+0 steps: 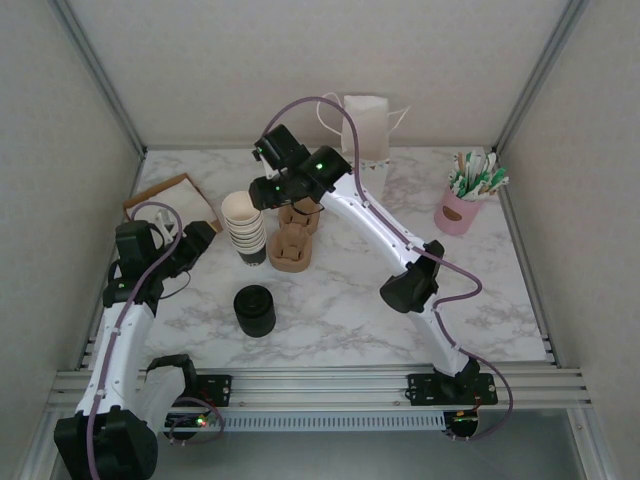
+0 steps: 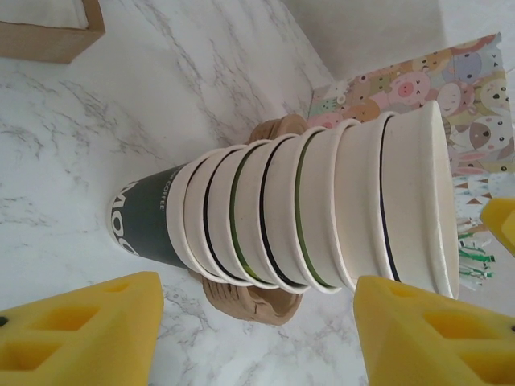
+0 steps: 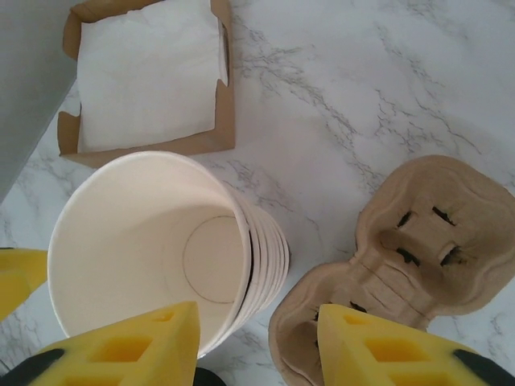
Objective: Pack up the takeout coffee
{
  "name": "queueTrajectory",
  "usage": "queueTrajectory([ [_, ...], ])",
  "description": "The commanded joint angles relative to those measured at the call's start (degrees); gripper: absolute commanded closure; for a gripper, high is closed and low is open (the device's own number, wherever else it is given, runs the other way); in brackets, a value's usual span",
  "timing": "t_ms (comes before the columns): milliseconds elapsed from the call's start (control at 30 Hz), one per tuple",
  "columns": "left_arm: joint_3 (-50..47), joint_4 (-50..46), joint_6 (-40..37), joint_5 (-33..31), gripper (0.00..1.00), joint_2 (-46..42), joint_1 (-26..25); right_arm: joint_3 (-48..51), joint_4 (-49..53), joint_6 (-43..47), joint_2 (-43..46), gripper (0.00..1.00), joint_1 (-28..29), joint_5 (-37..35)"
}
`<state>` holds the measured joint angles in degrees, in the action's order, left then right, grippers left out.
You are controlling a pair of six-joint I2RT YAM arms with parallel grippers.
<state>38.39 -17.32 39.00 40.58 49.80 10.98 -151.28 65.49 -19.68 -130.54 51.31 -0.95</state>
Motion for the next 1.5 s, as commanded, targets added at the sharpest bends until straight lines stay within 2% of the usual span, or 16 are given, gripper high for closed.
queueTrajectory([
  [0, 0.5, -1.6, -1.6, 2.6, 0.37, -0.6, 0.3, -2.8, -0.8, 0.4, -2.2, 0.61, 0.5, 1.4],
  [100, 1.3, -2.2, -2.4, 3.6, 0.38, 0.2, 0.4, -3.4, -0.9, 0.3, -3.1, 0.66, 0.5, 1.5],
  [600, 1.8, -2.4, -4.0, 5.8, 0.37, 1.4, 0.3, -4.2, -1.9, -0.7, -4.9, 0.77, 0.5, 2.6],
  [1200, 1.5, -1.4, -3.9, 6.5, 0.34, 1.4, 0.3, -4.6, -1.8, -1.5, -6.0, 0.78, 0.5, 3.4],
  [1467, 1.5, -0.6, -3.7, 6.6, 0.34, 1.8, 0.3, -4.8, -1.9, -1.6, -5.6, 0.92, 0.5, 3.4],
])
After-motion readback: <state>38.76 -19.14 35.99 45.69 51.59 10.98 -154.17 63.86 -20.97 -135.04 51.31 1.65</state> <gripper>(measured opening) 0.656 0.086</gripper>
